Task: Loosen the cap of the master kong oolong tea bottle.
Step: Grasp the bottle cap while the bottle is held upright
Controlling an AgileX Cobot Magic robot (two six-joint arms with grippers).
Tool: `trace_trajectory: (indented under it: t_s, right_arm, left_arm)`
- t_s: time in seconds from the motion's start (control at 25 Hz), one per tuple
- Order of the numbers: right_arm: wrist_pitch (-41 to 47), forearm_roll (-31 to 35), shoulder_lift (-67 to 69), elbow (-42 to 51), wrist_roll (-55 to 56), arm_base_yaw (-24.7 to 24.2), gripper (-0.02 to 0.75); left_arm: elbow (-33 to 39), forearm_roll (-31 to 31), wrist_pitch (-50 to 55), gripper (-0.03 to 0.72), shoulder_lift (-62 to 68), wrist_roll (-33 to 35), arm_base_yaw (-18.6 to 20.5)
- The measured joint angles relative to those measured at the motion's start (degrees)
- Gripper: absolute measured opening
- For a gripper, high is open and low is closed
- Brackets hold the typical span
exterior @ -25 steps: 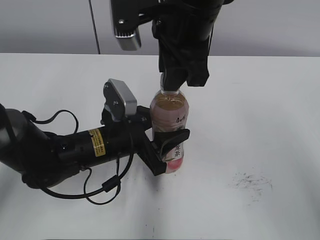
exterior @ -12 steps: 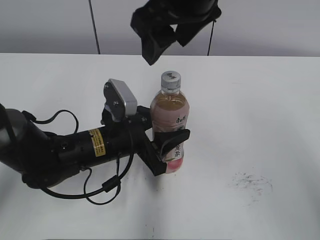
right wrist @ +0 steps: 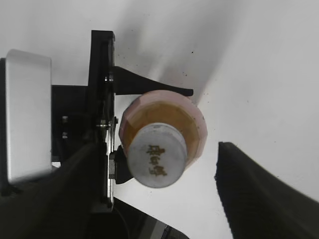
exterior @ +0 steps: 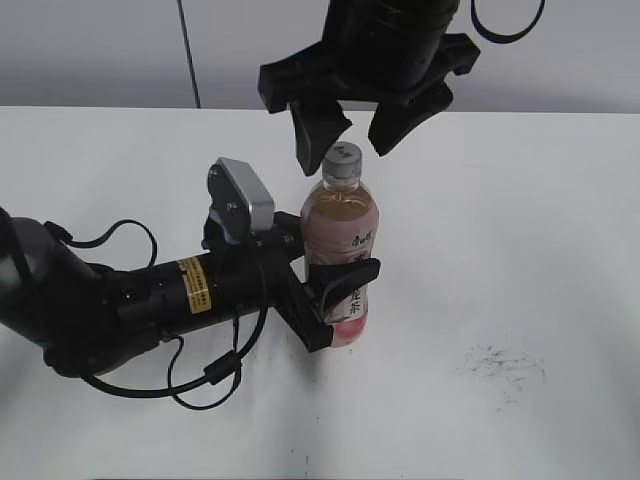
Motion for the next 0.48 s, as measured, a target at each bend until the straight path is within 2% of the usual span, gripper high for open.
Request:
trace_trajectory:
  t_s: [0.08,0.24,0.48]
  right_arm:
    - [0.0,0.3,0.0,0.0,0.0,0.0,0.482]
    - [0.0,0.6,0.0,0.0,0.0,0.0,0.261]
    - [0.0,0.6,0.0,0.0,-0.4,0.0,0.255]
  left_arm:
    - [0.0,0.0,0.0,0.385,0.0,0.0,0.0]
    - [0.0,0.0,0.0,0.385,0.0,0.0,0.0]
    - [0.0,0.0,0.0,0.385,0.0,-0.1,0.0]
